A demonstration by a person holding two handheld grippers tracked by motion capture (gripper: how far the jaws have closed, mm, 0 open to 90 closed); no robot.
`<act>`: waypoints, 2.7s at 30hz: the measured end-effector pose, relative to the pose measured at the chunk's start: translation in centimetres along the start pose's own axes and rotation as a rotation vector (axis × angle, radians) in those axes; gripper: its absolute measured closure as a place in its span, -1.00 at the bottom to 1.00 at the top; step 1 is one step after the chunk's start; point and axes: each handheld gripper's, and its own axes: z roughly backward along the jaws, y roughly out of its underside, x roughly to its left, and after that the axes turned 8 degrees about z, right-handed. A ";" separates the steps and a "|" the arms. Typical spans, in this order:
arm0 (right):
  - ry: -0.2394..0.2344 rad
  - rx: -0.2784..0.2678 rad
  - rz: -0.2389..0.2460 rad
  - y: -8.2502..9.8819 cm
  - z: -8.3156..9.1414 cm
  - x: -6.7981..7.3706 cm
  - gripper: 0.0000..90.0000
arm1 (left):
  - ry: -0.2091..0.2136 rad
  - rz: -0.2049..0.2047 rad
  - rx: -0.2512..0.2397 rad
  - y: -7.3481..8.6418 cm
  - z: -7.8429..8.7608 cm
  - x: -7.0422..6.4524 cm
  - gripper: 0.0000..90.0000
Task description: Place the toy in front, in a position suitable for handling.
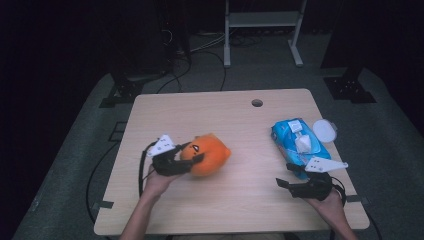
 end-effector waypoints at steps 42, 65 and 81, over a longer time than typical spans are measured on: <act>0.375 0.158 -0.087 -0.9 -0.1 -10.1 0.88 | 0.134 -0.192 0.153 3.7 -4.8 -4.9 -0.46; -0.116 -0.157 0.037 -7.4 4.4 1.0 0.90 | 0.143 -0.184 0.148 3.8 -4.8 -4.3 -0.54; -0.303 0.046 0.069 -7.0 -5.0 2.7 0.77 | 0.157 -0.194 0.140 4.0 -4.8 -4.2 -0.56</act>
